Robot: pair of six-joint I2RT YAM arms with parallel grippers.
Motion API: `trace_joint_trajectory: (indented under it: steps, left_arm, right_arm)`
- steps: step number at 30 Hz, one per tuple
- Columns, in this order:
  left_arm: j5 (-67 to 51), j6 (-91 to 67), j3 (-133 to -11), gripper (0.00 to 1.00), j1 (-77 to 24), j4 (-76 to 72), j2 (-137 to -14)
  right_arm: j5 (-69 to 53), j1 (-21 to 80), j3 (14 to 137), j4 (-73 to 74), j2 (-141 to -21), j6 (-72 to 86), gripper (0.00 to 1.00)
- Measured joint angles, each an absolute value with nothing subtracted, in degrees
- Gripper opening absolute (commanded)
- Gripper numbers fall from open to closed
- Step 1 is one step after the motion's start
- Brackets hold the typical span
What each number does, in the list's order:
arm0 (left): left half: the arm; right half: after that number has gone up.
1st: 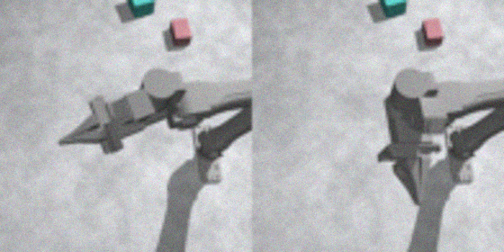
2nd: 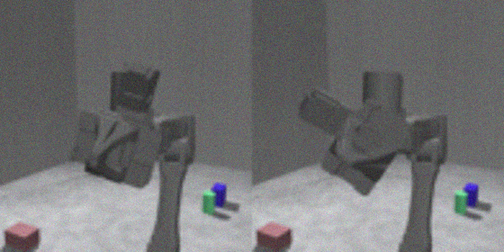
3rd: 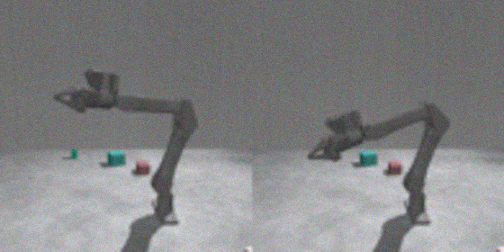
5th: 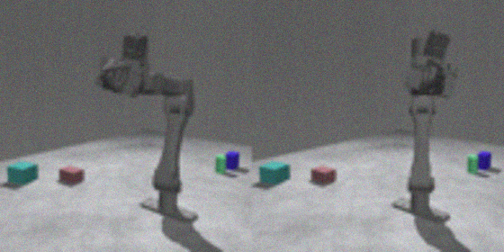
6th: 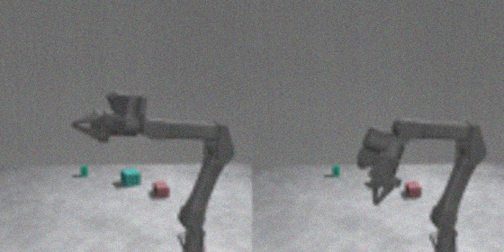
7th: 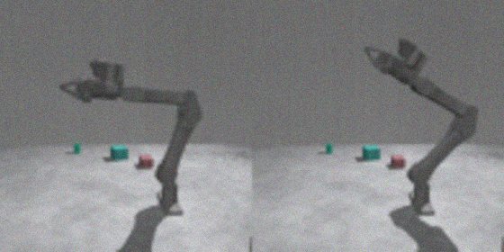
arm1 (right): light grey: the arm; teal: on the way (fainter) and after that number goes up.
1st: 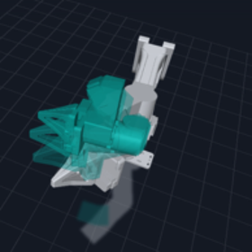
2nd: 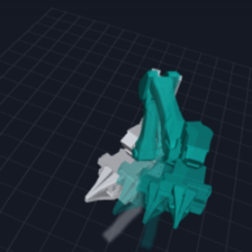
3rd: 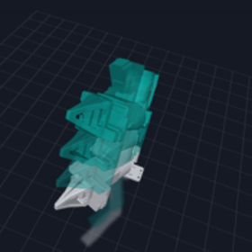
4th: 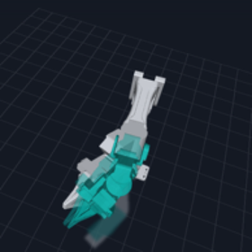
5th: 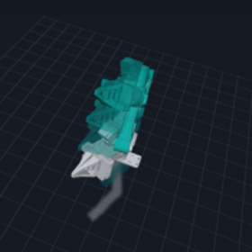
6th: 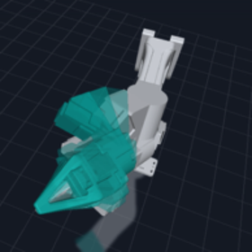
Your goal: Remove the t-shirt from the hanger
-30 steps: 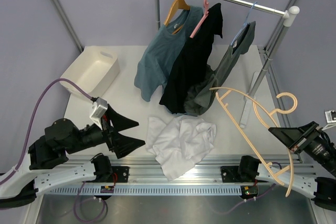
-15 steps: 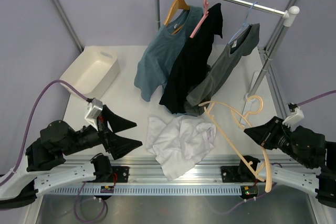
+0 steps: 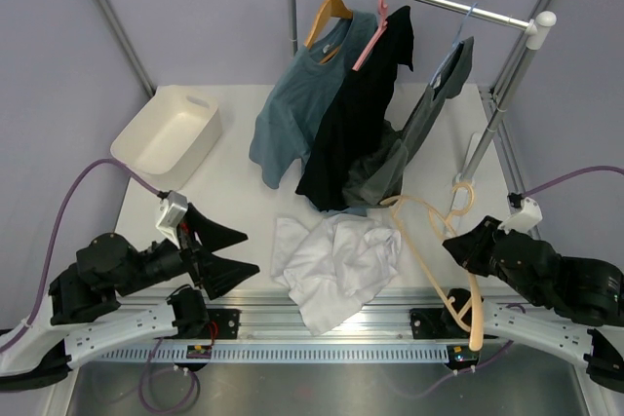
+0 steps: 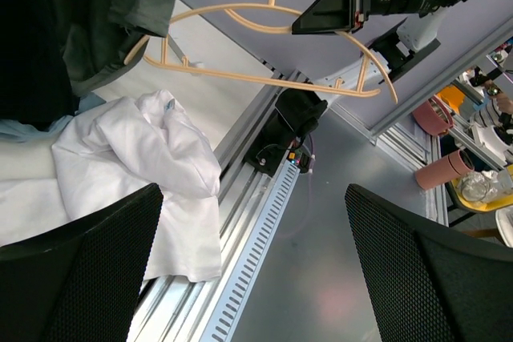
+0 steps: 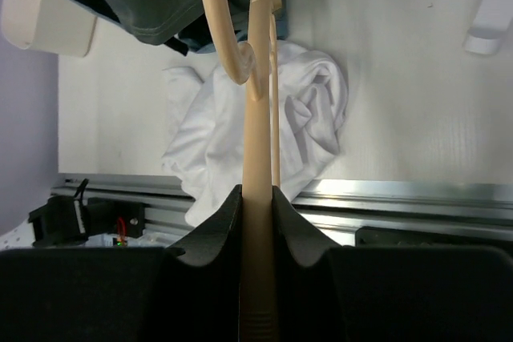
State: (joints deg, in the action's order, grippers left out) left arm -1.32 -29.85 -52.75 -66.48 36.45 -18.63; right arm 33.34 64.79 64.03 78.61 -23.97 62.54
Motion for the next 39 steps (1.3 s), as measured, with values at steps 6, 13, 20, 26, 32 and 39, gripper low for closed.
trace_joint_trajectory:
  steps: [6, 13, 20, 26, 32, 39]
  left_arm:
    - [0.73, -29.85, -52.93, 0.99, -66.48, 37.91, -17.08]
    - [1.50, -29.76, -52.90, 0.99, -66.48, 37.93, -16.86]
    - [2.00, -29.61, -52.64, 0.99, -66.48, 37.85, -16.88]
    - [2.00, -29.85, -50.85, 0.99, -66.48, 37.52, -16.91]
    - [2.04, -30.06, -50.02, 0.99, -66.48, 35.92, -17.52]
    - [4.93, -30.04, -48.38, 0.99, -66.48, 30.22, -20.82]
  right_arm:
    - [34.02, 55.90, 65.63, 78.74, -31.62, 59.51, 0.00]
    - [35.00, 51.46, 73.97, 78.70, -34.20, 56.45, 0.00]
    - [34.83, 51.33, 78.02, 78.76, -31.51, 53.65, 0.00]
    - [36.25, 51.31, 76.79, 78.81, -31.51, 52.14, 0.00]
    - [42.92, 51.31, 81.67, 79.57, -34.15, 50.30, 0.00]
    - [54.70, 51.24, 90.76, 78.72, -37.71, 47.33, 0.00]
